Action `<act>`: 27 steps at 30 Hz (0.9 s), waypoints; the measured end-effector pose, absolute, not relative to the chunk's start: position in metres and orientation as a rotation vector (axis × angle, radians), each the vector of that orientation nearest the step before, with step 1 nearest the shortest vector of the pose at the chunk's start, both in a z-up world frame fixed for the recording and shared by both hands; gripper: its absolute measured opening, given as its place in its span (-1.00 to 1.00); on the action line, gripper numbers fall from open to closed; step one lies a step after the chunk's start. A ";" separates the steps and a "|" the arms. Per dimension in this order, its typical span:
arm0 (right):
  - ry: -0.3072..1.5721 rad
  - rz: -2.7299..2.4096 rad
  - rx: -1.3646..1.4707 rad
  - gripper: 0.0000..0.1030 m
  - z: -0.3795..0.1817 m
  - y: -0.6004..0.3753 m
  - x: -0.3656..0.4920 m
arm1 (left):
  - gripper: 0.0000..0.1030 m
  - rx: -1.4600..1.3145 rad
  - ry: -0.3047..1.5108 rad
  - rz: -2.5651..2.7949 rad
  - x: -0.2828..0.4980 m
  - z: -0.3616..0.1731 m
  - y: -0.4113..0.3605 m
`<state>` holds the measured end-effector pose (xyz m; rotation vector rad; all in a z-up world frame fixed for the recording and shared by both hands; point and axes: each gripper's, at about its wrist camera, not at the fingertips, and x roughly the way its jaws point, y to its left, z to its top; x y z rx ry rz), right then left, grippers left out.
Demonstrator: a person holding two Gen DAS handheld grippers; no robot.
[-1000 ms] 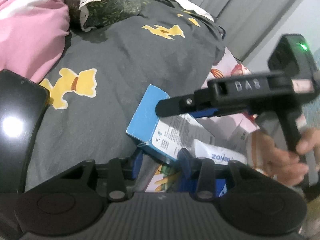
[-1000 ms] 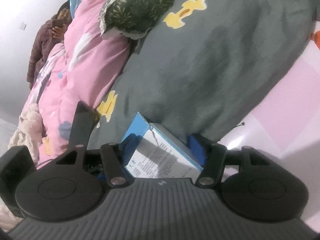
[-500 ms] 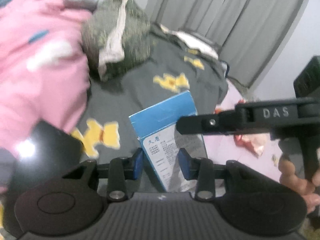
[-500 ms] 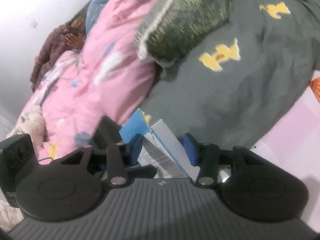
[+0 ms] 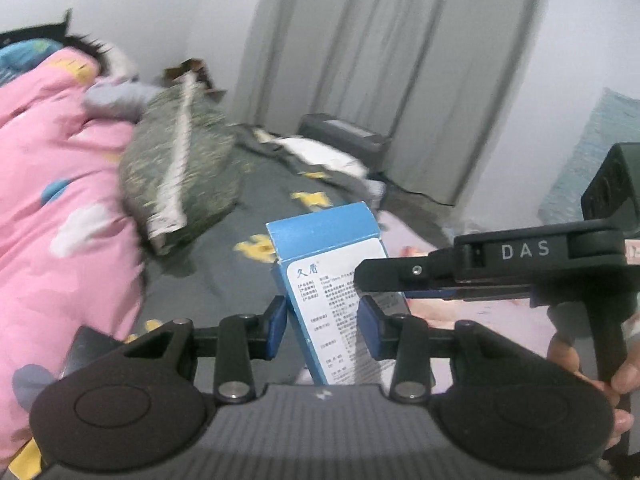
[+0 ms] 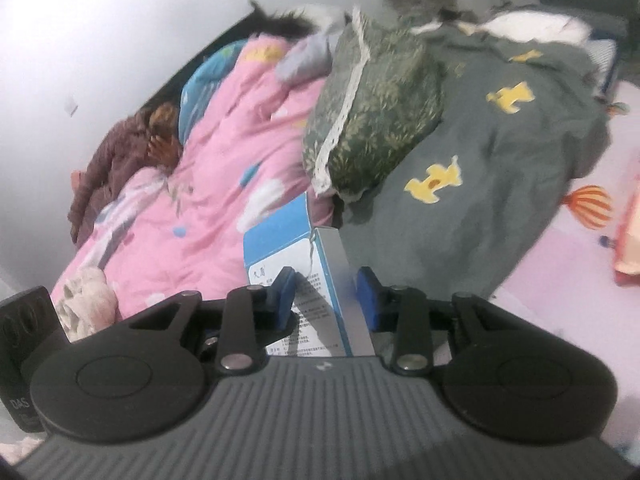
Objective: Organize soft objects
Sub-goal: 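Carry the blue medicine box with the right tool into the cardboard box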
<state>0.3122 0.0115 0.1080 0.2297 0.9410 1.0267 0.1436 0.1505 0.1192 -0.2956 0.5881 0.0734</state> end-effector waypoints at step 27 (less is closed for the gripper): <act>0.914 0.231 0.668 -0.36 0.040 -0.478 0.196 | -0.17 -0.074 0.957 -0.661 0.245 0.043 -0.273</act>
